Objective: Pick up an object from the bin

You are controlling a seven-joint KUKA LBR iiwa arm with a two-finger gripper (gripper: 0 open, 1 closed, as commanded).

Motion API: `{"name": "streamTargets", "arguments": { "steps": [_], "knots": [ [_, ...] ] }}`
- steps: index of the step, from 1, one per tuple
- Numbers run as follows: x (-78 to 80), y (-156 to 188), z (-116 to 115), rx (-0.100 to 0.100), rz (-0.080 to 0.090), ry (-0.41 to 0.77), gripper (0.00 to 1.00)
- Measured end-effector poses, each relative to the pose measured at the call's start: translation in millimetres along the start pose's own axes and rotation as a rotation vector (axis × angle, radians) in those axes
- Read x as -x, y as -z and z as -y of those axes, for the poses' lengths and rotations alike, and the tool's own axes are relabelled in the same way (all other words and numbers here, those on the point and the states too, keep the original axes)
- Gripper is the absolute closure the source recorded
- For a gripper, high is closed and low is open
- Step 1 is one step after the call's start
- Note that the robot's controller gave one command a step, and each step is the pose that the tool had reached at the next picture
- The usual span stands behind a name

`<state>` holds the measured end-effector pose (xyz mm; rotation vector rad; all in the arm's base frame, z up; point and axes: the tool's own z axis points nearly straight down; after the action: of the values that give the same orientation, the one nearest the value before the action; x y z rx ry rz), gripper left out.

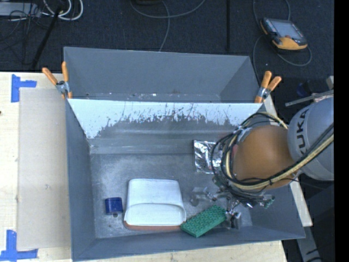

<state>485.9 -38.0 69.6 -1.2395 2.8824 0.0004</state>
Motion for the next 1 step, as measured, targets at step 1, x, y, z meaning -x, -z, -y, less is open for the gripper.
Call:
{"name": "streamTargets", "arguments": {
  "steps": [1],
  "knots": [
    [0.4, 0.7, 0.3, -0.001, 0.001, 0.0, 1.0]
  ]
}}
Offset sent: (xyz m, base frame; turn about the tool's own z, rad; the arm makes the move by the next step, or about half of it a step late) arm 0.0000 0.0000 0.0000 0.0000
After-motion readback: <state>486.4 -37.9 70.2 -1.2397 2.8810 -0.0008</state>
